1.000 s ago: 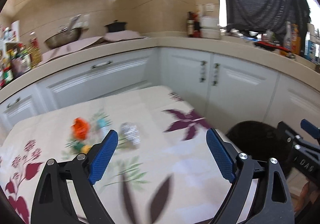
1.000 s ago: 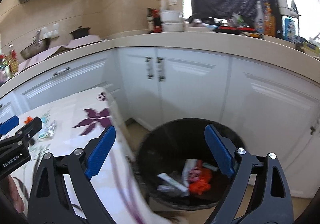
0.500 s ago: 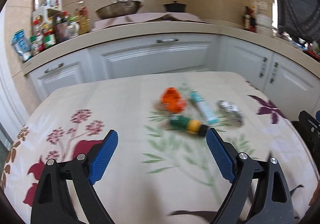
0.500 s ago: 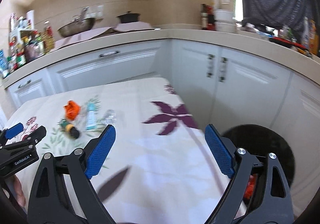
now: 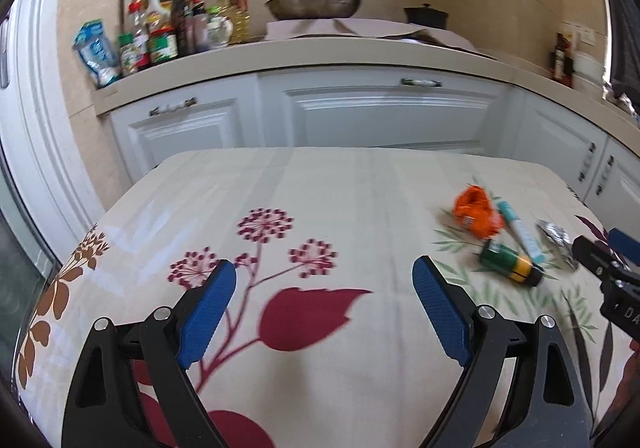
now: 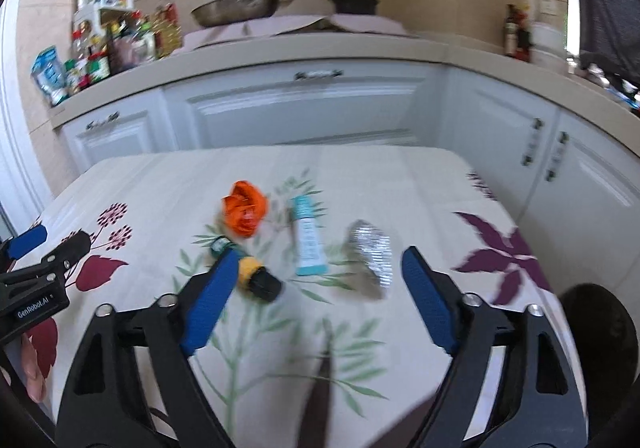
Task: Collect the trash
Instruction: 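Move both open tools back over the table toward the remaining items, then grasp the green-yellow bottle with the right tool and lift it, then grasp the silver foil wrapper with the left tool while the right tool holds the bottle, then carry the foil wrapper and bottle over the black bin with both tools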
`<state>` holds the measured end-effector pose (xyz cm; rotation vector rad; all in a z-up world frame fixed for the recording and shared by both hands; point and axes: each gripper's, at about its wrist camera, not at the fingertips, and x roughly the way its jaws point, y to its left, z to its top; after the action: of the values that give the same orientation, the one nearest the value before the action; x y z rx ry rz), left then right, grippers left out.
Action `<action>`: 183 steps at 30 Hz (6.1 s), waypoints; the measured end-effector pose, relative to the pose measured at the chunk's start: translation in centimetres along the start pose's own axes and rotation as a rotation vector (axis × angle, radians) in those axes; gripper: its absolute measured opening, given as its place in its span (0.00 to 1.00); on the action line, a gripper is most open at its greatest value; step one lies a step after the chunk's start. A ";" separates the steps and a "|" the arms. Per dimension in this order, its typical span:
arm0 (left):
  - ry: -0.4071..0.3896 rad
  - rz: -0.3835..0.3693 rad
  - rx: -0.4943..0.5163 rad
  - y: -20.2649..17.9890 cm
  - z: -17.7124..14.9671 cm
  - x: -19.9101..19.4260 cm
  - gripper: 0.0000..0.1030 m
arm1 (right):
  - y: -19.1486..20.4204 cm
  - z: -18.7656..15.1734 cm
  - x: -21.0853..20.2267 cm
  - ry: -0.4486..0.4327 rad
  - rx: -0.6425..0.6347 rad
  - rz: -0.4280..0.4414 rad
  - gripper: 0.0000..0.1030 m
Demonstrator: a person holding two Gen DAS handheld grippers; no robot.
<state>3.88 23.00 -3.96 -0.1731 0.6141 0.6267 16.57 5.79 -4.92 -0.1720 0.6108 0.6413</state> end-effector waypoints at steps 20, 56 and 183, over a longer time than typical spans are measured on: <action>0.089 0.015 -0.037 2.6 0.0 2.6 0.85 | 3.0 0.4 6.6 0.252 -0.079 0.110 0.42; 0.125 -0.270 0.097 -13.3 0.6 1.4 0.85 | -11.6 -1.5 -2.5 0.067 0.128 -0.105 0.23; -0.002 -0.598 0.493 -41.5 -4.6 -10.0 0.46 | -32.3 -12.2 -18.0 -0.092 0.482 -0.578 0.47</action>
<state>19.94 -16.79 -3.05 0.1083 0.6574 -0.1095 18.93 -33.09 -5.42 0.1325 0.5750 -0.0645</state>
